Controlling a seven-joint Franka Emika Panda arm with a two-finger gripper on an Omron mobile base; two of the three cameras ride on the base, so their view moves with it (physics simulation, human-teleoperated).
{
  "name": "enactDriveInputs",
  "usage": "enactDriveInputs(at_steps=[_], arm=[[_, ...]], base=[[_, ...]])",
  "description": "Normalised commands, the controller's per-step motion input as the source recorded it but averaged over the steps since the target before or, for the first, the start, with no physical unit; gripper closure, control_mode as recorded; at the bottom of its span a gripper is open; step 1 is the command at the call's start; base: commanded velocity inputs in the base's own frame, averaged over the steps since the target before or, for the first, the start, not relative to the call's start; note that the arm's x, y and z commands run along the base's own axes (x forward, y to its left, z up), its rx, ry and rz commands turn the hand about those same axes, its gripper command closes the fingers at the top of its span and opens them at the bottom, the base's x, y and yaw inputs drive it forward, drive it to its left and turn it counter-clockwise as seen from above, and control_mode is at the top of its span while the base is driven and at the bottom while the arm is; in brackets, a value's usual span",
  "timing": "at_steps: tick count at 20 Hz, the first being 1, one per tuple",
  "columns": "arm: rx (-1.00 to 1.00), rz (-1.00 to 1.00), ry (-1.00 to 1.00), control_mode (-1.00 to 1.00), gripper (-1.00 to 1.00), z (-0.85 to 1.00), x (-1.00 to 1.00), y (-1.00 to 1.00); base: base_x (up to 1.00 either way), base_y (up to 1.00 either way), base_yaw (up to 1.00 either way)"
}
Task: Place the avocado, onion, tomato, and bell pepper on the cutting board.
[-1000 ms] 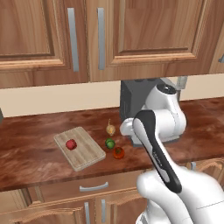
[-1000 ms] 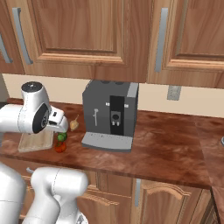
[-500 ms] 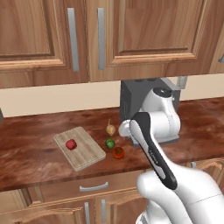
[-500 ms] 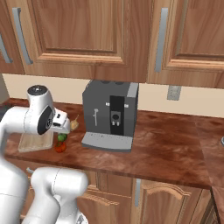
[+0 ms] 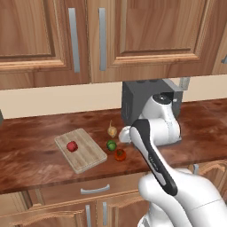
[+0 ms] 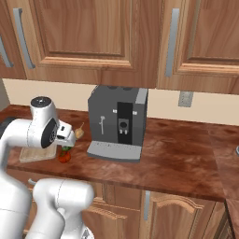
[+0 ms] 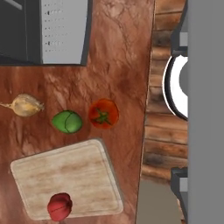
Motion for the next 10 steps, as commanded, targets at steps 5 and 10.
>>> enactDriveInputs(at_steps=[5,10], arm=[[0.00,0.00,0.00,-1.00,-1.00,-0.12,0.09,0.13],[0.00,0.00,0.00,-1.00,-1.00,-0.09,0.14,0.07]], base=[[0.00,0.00,0.00],[0.00,0.00,0.00]])
